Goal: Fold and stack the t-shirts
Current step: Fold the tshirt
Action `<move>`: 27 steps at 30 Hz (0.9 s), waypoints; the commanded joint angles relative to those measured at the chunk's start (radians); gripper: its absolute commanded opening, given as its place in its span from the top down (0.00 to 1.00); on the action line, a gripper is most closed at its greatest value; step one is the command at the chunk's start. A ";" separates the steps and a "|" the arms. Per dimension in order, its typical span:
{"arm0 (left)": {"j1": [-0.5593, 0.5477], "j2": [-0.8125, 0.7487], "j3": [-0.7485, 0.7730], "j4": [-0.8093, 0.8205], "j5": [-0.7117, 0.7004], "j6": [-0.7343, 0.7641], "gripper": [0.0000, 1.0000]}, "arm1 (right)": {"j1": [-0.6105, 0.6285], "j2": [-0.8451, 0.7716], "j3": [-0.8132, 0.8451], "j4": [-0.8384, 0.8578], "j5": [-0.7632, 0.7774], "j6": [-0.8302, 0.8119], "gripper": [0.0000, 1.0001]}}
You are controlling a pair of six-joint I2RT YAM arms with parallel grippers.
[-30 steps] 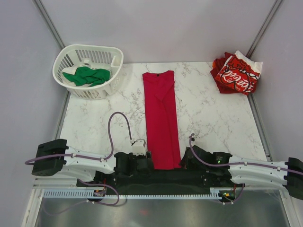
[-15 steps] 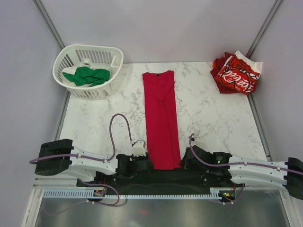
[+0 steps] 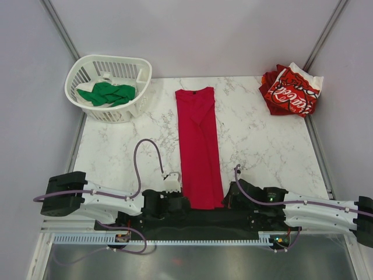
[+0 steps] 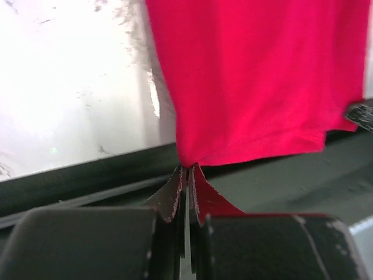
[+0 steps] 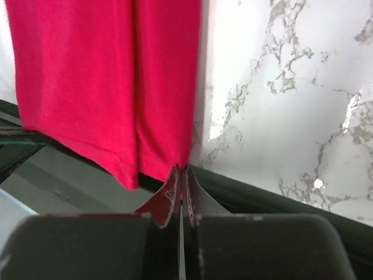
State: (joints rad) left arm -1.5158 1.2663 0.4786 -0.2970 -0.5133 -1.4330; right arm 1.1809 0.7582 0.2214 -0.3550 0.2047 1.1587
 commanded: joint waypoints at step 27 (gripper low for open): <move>0.471 -0.245 0.489 -0.433 0.180 0.511 0.98 | -0.337 0.352 0.782 -0.355 0.073 -0.485 1.00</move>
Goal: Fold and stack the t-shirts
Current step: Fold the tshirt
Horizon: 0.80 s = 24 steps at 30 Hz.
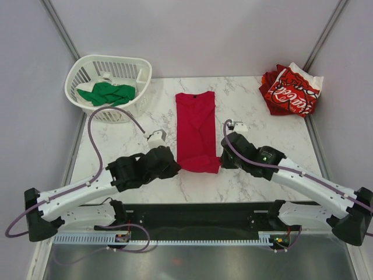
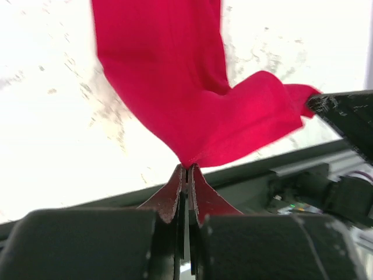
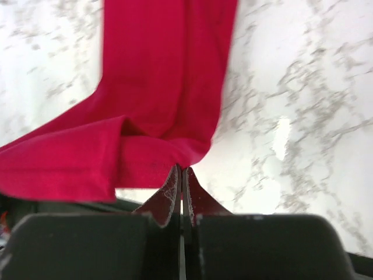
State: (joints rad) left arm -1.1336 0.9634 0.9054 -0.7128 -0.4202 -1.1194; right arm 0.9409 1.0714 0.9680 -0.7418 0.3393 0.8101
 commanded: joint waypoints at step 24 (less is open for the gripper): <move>0.577 0.770 0.510 0.085 0.431 0.596 0.97 | -0.419 0.666 0.429 0.167 -0.198 -0.345 1.00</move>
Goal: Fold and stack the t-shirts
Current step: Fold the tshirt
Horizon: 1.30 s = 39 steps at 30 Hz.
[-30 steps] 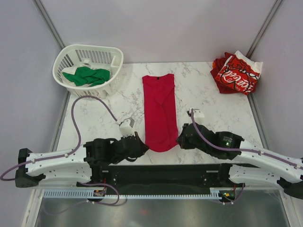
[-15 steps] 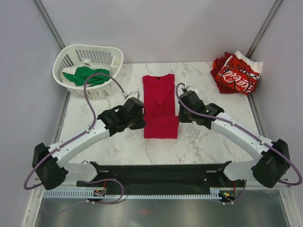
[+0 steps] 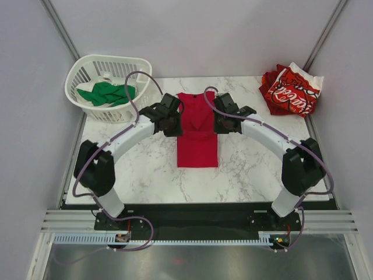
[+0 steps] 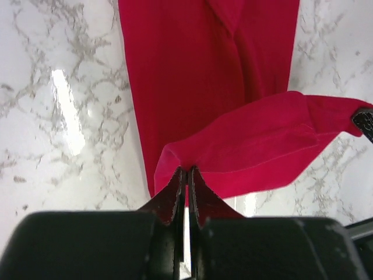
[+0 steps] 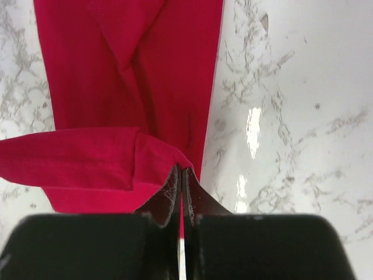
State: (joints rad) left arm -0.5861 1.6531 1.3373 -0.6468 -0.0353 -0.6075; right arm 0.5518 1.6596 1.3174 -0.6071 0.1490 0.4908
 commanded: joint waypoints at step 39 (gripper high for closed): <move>0.089 -0.144 -0.563 0.550 0.268 -0.028 0.41 | -0.197 -0.126 -0.592 0.454 -0.605 0.037 0.27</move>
State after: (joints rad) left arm -0.4988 1.4967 0.7776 -0.2546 0.2012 -0.6025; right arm 0.3553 1.5181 0.7429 -0.2783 -0.4114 0.5041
